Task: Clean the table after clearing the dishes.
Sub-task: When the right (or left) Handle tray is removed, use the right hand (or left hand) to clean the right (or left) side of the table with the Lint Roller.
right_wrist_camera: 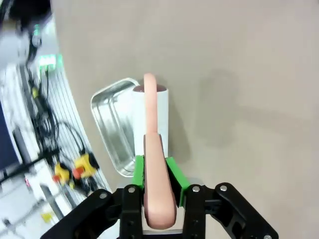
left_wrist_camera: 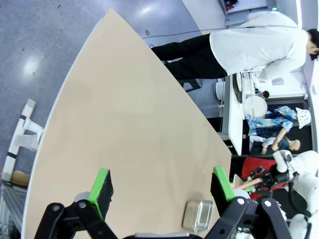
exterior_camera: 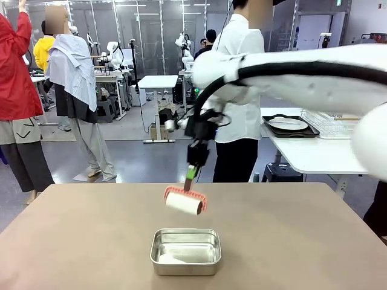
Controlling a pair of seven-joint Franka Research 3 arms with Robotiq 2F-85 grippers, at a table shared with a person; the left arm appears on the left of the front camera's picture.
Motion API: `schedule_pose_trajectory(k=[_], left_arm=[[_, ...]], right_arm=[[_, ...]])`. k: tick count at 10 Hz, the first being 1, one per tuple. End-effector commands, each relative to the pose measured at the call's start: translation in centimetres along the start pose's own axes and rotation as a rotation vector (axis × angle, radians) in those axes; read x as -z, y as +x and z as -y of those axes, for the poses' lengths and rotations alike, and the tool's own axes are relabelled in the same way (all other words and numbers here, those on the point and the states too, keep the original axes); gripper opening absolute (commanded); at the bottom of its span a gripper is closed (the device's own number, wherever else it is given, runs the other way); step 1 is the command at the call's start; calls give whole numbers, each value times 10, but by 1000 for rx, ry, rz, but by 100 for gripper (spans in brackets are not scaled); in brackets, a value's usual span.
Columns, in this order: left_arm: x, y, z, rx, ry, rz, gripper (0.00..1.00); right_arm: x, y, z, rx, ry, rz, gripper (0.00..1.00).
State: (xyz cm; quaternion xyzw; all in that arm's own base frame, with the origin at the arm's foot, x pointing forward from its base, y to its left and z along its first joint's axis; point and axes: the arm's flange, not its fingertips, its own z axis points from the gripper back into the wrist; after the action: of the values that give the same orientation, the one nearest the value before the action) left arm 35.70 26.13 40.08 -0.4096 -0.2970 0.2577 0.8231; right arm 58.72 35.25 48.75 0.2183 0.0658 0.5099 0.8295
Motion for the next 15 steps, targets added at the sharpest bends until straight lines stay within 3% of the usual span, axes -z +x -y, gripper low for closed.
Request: schedule_pose_trajectory(k=[1,5,7,9,10,11,15], left_arm=[[-3,1,1,-8,-8,9,100],[-3,1,1,-8,-8,9,100],[-3,1,1,-8,-8,9,100],[-3,1,1,-8,-8,9,100],[-3,1,1,-8,-8,9,100],[-3,1,1,-8,-8,9,100],[-3,1,1,-8,-8,9,100]], right_arm=[[7,-100,-8,242,-51,270,20],[4,-234,33,556,64,669,20],[23,-264,64,690,157,754,20],[41,-276,96,774,288,810,20],[47,-272,103,762,322,774,20],[38,-288,84,775,233,758,20],[42,-286,94,779,260,762,22]])
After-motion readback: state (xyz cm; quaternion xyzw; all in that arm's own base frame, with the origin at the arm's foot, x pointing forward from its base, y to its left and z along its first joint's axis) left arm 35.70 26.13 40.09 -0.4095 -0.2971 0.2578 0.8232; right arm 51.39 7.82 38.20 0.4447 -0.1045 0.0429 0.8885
